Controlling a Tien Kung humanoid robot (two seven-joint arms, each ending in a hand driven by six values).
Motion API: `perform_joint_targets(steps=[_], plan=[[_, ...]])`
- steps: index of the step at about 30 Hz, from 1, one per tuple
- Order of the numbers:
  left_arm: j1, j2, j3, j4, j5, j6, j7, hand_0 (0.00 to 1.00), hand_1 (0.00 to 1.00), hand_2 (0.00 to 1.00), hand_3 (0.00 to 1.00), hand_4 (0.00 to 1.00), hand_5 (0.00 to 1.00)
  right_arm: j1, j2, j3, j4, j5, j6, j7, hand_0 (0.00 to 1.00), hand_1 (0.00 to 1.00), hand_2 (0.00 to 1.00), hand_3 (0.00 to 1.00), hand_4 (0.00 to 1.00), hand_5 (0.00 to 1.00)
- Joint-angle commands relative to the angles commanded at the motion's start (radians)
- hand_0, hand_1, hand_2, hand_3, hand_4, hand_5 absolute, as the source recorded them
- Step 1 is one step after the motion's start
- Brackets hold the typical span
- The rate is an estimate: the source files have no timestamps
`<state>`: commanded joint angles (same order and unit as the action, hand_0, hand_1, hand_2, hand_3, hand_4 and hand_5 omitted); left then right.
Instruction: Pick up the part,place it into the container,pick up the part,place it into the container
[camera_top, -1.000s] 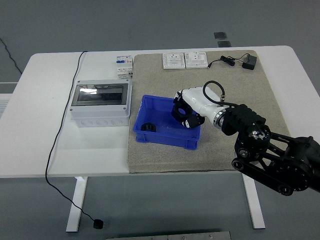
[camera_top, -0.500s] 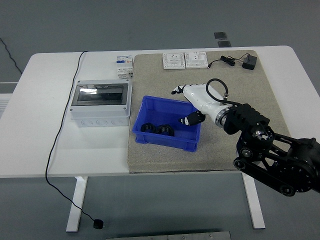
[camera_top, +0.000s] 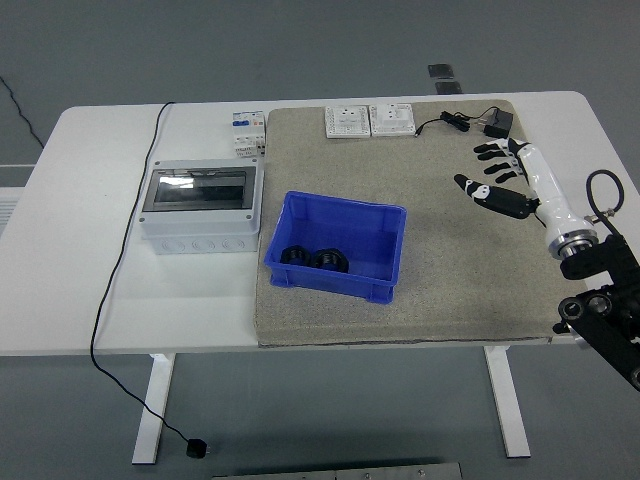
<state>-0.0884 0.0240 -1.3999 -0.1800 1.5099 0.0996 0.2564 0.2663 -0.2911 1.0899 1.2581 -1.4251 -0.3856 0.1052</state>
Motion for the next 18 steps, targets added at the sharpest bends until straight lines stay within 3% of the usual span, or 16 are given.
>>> perform_joint_targets(steps=[4, 9, 18], plan=[[0.001, -0.004, 0.001, 0.0, -0.005, 0.001, -0.003, 0.705, 0.57, 0.522, 0.523, 0.51, 0.47, -0.087, 0.045, 0.062, -0.018, 0.154, 0.012, 0.122, 0.424, 0.428, 0.582, 0.61, 0.794, 0.454], [0.0, -0.005, -0.006, 0.0, 0.006, 0.0, -0.004, 0.706, 0.578, 0.529, 0.522, 0.509, 0.469, -0.115, 0.072, 0.04, -0.04, 0.335, 0.001, 0.232, 0.426, 0.415, 0.571, 0.591, 0.798, 0.497], [-0.004, -0.003, 0.003, 0.0, -0.009, 0.0, -0.005, 0.705, 0.581, 0.531, 0.522, 0.507, 0.464, -0.121, 0.082, 0.032, -0.082, 0.633, -0.005, 0.278, 0.424, 0.407, 0.557, 0.576, 0.814, 0.538]])
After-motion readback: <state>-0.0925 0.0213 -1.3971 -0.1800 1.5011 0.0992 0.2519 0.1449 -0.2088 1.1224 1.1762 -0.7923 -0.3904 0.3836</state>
